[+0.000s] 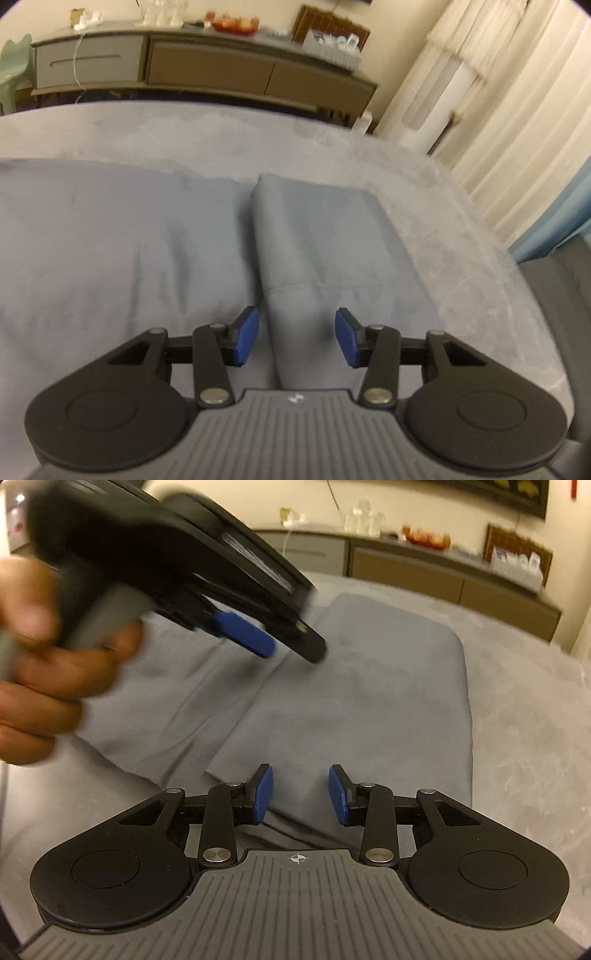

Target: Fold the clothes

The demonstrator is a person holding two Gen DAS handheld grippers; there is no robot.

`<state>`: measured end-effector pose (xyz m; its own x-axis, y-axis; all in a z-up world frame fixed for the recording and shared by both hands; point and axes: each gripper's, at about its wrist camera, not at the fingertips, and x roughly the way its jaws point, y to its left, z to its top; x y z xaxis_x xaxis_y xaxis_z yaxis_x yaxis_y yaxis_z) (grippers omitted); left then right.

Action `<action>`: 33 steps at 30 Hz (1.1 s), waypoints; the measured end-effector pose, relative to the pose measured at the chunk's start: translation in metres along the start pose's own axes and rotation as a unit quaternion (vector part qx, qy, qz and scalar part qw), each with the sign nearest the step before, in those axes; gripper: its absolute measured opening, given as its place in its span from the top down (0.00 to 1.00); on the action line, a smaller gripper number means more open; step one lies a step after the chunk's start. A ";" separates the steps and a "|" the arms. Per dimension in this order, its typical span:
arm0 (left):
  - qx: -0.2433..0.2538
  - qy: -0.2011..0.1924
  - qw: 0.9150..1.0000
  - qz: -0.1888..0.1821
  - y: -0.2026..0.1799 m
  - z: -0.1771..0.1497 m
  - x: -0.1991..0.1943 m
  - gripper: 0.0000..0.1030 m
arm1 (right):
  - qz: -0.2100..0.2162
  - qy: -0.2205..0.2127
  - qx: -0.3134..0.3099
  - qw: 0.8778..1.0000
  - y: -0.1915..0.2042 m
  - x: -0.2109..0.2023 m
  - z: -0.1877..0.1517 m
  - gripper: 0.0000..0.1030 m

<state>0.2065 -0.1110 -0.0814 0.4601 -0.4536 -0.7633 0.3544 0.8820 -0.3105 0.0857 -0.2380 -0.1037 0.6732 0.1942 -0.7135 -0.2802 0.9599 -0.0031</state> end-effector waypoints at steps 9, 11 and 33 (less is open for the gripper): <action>-0.019 -0.002 0.999 -0.047 0.017 -0.010 0.008 0.50 | -0.019 -0.076 0.117 0.990 -0.052 -0.028 0.011 0.48; -0.005 -0.001 0.999 -0.051 0.011 -0.009 0.009 0.50 | -0.024 -0.055 0.122 0.991 -0.058 -0.021 0.011 0.50; -0.135 -0.147 0.975 0.099 0.111 -0.123 -0.188 0.17 | -0.045 -0.098 0.030 0.994 0.001 -0.026 0.015 0.34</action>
<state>0.0594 0.0880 -0.0423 0.7254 -0.2530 -0.6401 0.0264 0.9395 -0.3415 0.0784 -0.2388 -0.0749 0.8156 0.1363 -0.5623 -0.1751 0.9844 -0.0153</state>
